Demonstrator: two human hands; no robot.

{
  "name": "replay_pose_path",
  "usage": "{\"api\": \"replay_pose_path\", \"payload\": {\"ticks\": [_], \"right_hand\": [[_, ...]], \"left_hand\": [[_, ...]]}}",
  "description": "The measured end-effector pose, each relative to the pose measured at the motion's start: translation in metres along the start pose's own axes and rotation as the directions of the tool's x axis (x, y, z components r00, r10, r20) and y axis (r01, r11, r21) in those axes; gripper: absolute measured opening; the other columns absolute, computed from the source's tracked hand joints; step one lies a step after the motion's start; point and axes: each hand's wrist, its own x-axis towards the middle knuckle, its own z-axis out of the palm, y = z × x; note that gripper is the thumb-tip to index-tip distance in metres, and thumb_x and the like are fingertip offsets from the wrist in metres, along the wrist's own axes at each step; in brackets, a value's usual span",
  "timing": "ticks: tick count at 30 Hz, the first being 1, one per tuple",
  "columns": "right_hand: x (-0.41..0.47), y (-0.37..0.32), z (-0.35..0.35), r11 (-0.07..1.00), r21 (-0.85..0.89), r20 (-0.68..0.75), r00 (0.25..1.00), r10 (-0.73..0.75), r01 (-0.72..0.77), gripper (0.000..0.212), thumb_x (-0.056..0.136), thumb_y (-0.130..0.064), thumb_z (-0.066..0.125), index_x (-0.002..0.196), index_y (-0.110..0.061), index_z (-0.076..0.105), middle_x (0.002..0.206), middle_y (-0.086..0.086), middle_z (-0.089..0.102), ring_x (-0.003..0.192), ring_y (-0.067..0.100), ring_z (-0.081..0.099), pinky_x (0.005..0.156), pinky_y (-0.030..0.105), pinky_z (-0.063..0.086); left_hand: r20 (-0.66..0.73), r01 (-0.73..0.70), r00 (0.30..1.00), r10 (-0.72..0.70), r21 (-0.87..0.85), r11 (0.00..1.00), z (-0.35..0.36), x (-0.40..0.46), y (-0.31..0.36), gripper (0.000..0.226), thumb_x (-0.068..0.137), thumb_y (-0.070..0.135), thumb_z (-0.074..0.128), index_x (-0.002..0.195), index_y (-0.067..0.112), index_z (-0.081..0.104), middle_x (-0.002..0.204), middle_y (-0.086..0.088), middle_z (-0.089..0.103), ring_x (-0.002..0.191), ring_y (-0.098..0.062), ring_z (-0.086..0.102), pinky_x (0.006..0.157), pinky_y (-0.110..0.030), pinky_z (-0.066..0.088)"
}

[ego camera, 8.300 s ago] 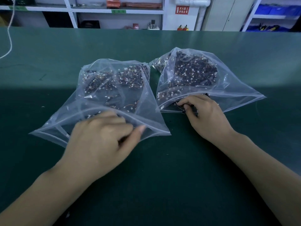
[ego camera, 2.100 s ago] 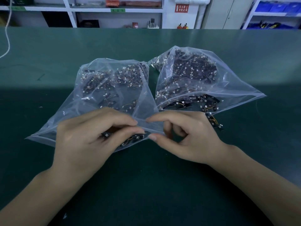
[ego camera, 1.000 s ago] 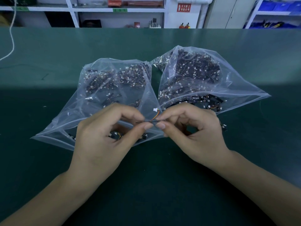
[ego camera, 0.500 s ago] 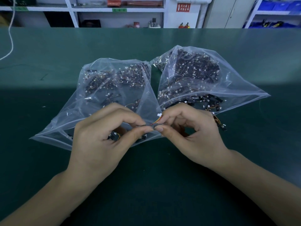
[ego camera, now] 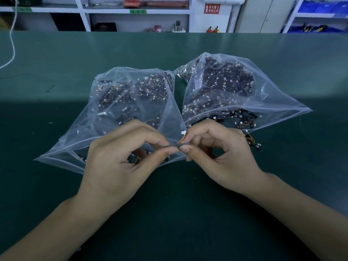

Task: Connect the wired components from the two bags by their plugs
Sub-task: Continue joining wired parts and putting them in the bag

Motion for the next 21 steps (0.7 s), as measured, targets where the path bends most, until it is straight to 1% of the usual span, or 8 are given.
{"api": "replay_pose_path", "payload": {"ticks": [3,5,7,9,12,14,18,21], "right_hand": [[0.000,0.004,-0.003,1.000,-0.008,0.019,1.000,0.009,-0.008,0.006,0.100,-0.014,0.073,0.100,-0.014,0.066,0.073,0.001,0.065,0.051,0.037,0.059,0.046,0.048,0.041],[0.001,0.009,-0.005,0.998,0.010,0.013,0.998,0.060,-0.061,0.006,0.100,-0.018,0.072,0.102,-0.014,0.066,0.076,0.000,0.066,0.053,0.039,0.059,0.048,0.051,0.041],[0.002,0.018,-0.010,0.992,0.000,-0.012,0.992,0.124,-0.124,0.004,0.102,-0.020,0.070,0.103,-0.017,0.068,0.078,0.002,0.068,0.059,0.041,0.062,0.053,0.054,0.045],[0.004,0.029,-0.019,0.979,-0.082,-0.043,0.982,0.184,-0.187,0.001,0.103,-0.019,0.070,0.103,-0.018,0.071,0.080,0.001,0.070,0.063,0.038,0.065,0.059,0.055,0.051],[0.005,0.045,-0.035,0.929,-0.292,-0.116,0.973,0.200,-0.226,0.002,0.101,-0.022,0.072,0.100,-0.023,0.073,0.078,-0.007,0.069,0.055,0.016,0.056,0.055,0.035,0.049],[0.007,0.051,-0.045,0.881,-0.403,-0.172,0.966,0.192,-0.247,0.002,0.100,-0.025,0.074,0.098,-0.026,0.073,0.078,-0.012,0.068,0.057,0.015,0.056,0.057,0.027,0.047],[0.009,0.056,-0.058,0.731,-0.615,-0.260,0.951,0.165,-0.295,0.002,0.097,-0.031,0.076,0.095,-0.032,0.076,0.080,-0.017,0.071,0.068,0.007,0.065,0.067,0.034,0.057],[0.009,0.057,-0.064,0.665,-0.668,-0.277,0.941,0.195,-0.334,0.003,0.095,-0.031,0.078,0.092,-0.032,0.079,0.080,-0.018,0.073,0.072,0.006,0.067,0.069,0.033,0.056]], "left_hand": [[-0.003,0.052,0.999,-0.052,-0.033,0.998,0.002,-0.004,0.000,0.015,0.094,0.031,0.081,0.097,0.017,0.076,0.090,0.014,0.072,0.076,-0.008,0.071,0.063,-0.020,0.055],[0.007,0.118,0.993,-0.118,-0.054,0.992,0.003,-0.006,0.000,0.026,0.092,0.043,0.079,0.109,0.026,0.070,0.090,0.019,0.072,0.069,-0.010,0.071,0.061,-0.022,0.056],[0.017,0.137,0.990,-0.136,-0.038,0.990,0.004,-0.007,-0.001,0.029,0.093,0.050,0.076,0.110,0.029,0.064,0.087,0.016,0.072,0.065,-0.010,0.070,0.060,-0.023,0.055],[0.026,0.123,0.992,-0.122,-0.010,0.992,0.002,-0.007,-0.001,0.026,0.098,0.053,0.070,0.106,0.029,0.064,0.084,0.014,0.071,0.065,-0.007,0.069,0.061,-0.020,0.054],[0.039,0.075,0.996,-0.076,0.033,0.997,0.001,-0.006,-0.002,0.022,0.102,0.049,0.066,0.105,0.028,0.067,0.075,0.016,0.068,0.064,-0.003,0.067,0.061,-0.014,0.051],[0.044,0.056,0.997,-0.058,0.050,0.997,0.002,-0.006,-0.003,0.022,0.102,0.046,0.067,0.104,0.024,0.071,0.070,0.020,0.065,0.062,-0.004,0.065,0.059,-0.017,0.051],[0.038,0.050,0.998,-0.054,0.096,0.994,0.000,-0.007,-0.004,0.023,0.104,0.039,0.066,0.096,0.020,0.077,0.067,0.018,0.065,0.059,-0.007,0.064,0.056,-0.028,0.052],[0.054,0.015,0.998,-0.024,0.172,0.985,-0.002,-0.007,-0.007,0.030,0.106,0.035,0.065,0.084,0.020,0.078,0.067,0.013,0.066,0.060,-0.011,0.066,0.054,-0.035,0.052]]}}
